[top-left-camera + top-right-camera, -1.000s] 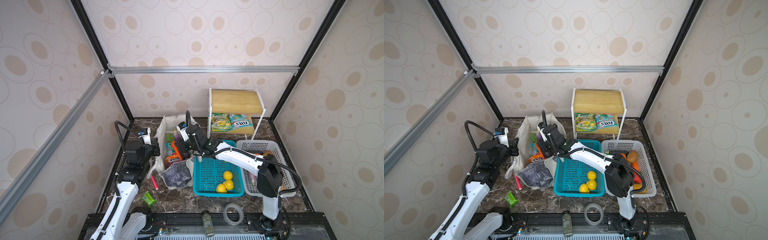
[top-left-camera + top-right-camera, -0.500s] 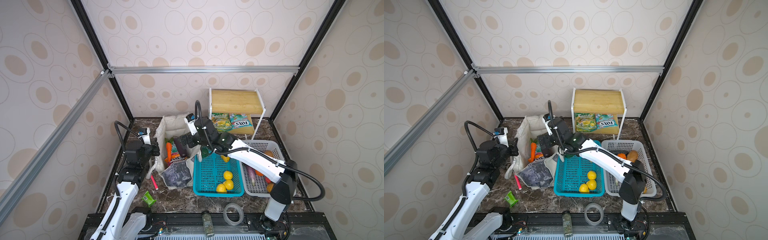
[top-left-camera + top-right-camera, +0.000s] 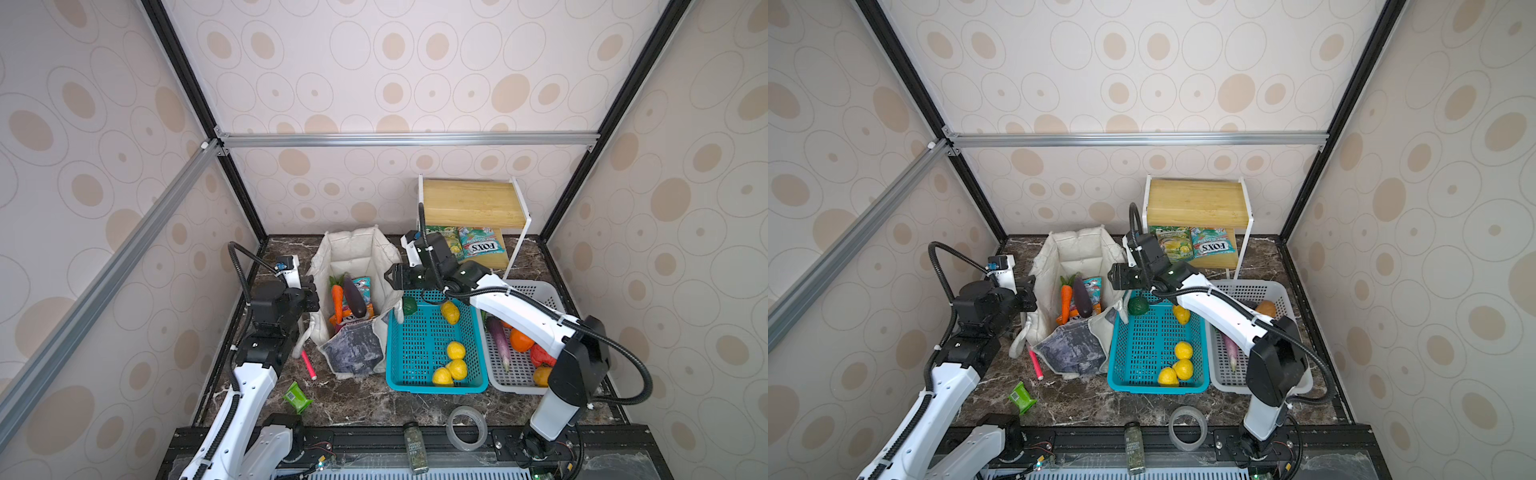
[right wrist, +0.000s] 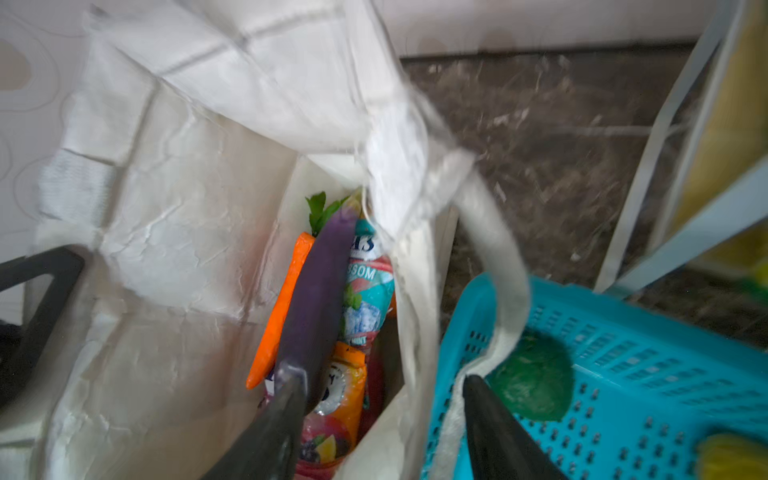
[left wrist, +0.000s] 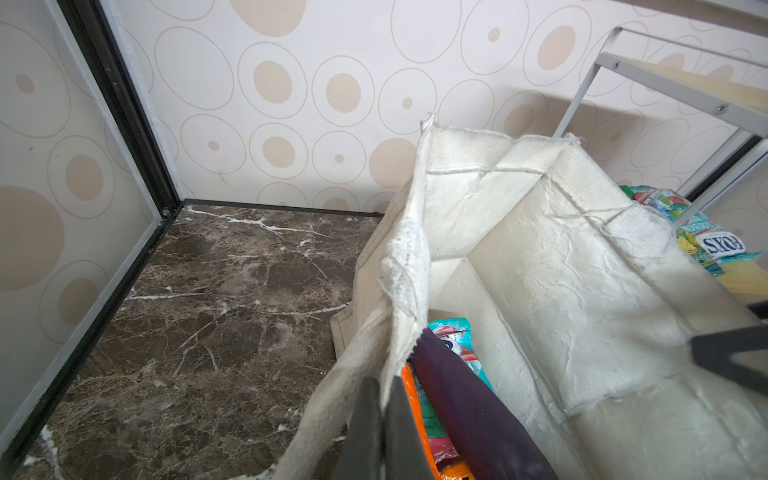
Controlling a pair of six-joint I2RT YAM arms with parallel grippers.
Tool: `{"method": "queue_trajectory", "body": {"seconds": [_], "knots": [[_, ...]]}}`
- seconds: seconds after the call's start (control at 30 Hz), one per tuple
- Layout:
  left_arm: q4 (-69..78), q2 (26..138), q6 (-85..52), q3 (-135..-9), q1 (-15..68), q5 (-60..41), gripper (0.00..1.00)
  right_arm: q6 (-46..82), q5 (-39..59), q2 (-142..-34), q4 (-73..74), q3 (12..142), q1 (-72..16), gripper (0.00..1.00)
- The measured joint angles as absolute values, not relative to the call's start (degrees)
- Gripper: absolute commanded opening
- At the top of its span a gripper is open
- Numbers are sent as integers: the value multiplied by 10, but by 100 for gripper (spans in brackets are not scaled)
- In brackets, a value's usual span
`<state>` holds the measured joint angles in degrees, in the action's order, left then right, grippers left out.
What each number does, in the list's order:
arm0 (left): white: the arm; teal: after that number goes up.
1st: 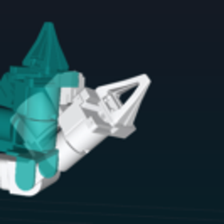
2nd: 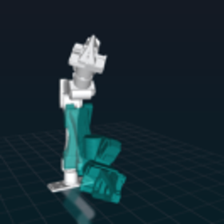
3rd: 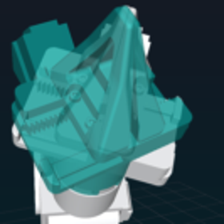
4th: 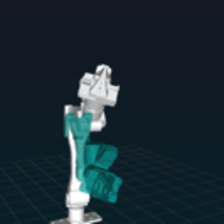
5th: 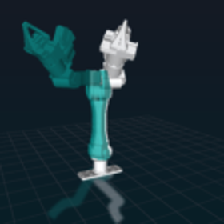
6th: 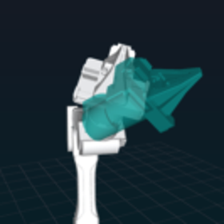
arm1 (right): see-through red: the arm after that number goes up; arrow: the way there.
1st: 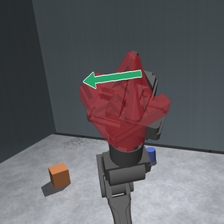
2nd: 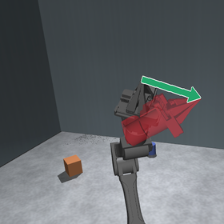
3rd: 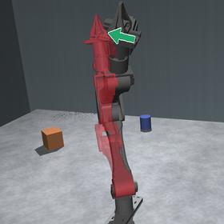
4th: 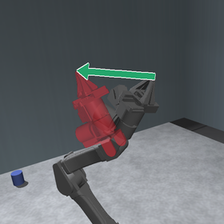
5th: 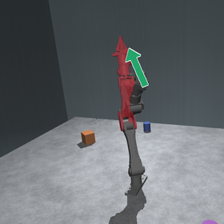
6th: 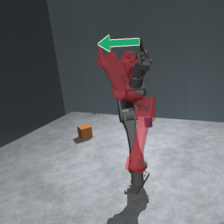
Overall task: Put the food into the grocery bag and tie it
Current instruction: 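Release the eggplant into the tote while the left gripper lets go of the tote, then move the left gripper to the tote handle nearest it and grasp it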
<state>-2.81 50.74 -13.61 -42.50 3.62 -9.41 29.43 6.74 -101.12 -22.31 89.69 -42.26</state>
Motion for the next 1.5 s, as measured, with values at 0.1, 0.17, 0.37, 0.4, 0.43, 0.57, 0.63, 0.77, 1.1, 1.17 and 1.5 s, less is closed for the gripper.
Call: {"method": "queue_trajectory", "body": {"seconds": [0.1, 0.17, 0.37, 0.4, 0.43, 0.57, 0.63, 0.77, 1.1, 1.17, 1.5], "knots": [[-52, 523, -149, -457, 36, -102, 0, 294, 61, -1036, -252, 935, -439, 0], [-62, 533, -161, -479, 36, -109, 0, 289, 55, -1038, -262, 970, -452, 0], [-61, 542, -211, -530, 36, -136, 0, 286, 45, -1038, -262, 1034, -486, 0], [-58, 544, -215, -531, 36, -139, 0, 287, 44, -1040, -262, 1038, -486, 0], [-54, 546, -220, -531, 36, -140, 0, 288, 42, -1044, -261, 1044, -485, 0], [-41, 560, -235, -521, 36, -143, 0, 293, 37, -1074, -250, 1049, -479, 0], [-30, 563, -244, -506, 36, -147, 1, 293, 31, -1089, -247, 1048, -478, 1], [-6, 585, -263, -498, 35, -166, 23, 295, 26, -1105, -249, 1042, -472, 2], [-17, 603, -321, -621, -93, -211, 77, 289, 13, -1105, -265, 1034, -454, 3], [-17, 581, -344, -619, -157, -241, 76, 286, 13, -1105, -266, 1034, -453, 4], [28, 488, -454, -342, -265, -359, 75, 274, 17, -1103, -264, 1026, -453, 5]]}}
